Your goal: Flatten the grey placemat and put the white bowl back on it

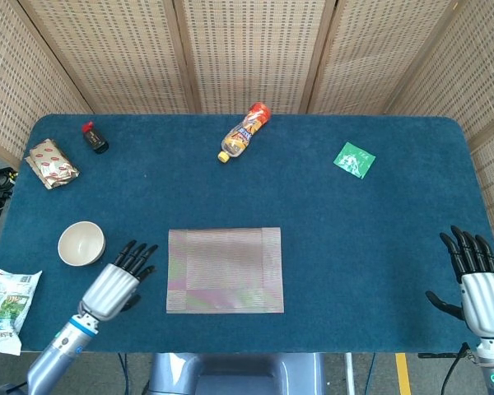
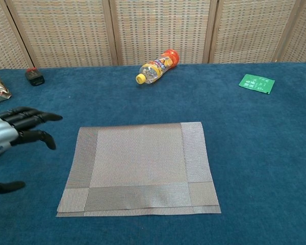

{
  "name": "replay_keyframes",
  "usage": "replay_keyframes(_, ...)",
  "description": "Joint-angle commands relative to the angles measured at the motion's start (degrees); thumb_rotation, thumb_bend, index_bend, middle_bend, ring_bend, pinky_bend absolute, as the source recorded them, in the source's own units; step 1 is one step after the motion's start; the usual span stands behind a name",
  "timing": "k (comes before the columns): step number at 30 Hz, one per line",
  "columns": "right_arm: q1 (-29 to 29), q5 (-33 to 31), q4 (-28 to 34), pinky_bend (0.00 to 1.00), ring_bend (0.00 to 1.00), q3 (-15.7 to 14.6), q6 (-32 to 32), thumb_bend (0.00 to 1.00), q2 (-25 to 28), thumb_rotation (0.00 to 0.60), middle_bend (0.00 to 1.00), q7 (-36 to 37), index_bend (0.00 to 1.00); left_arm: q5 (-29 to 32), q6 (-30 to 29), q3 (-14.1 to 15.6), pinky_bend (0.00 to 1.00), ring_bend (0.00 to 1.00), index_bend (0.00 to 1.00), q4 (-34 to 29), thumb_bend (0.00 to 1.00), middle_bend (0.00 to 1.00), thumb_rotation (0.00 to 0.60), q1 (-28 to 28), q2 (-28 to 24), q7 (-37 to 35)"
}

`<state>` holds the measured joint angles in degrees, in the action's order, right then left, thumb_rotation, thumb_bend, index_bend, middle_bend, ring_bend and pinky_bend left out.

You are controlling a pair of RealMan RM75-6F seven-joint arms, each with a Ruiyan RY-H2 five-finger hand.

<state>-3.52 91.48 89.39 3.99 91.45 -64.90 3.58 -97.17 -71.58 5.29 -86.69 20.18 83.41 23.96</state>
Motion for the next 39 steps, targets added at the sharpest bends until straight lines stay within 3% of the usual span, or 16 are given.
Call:
replay_keyframes(1, 0.01, -0.09, 0.0, 0.0, 0.0, 0.07, 0.0, 0.1, 0.12, 0.6, 0.0, 0.33, 0.01, -0.6, 2.4, 1.18, 0.0, 0.0, 0.25, -0.62, 0.23, 0.0, 0.6, -0.06, 3.69, 4.63)
replay_keyframes(13, 0.17, -0.15, 0.16, 0.0, 0.0, 0.15, 0.26, 0.1, 0.45, 0.6, 0.0, 1.16, 0.01, 0.51, 4.9, 1.85, 0.0, 0.0, 0.23, -0.32, 0.23, 0.0, 0.6, -0.45, 7.41, 10.36)
replay_keyframes(39, 0.22, -0.29, 0.08, 0.0, 0.0, 0.22, 0.17, 0.1, 0.71, 0.6, 0.0, 2.12, 0.01, 3.27, 6.2, -0.81, 0.0, 0.0, 0.26, 4.32, 0.23, 0.0, 0.6, 1.0, 10.5, 9.98)
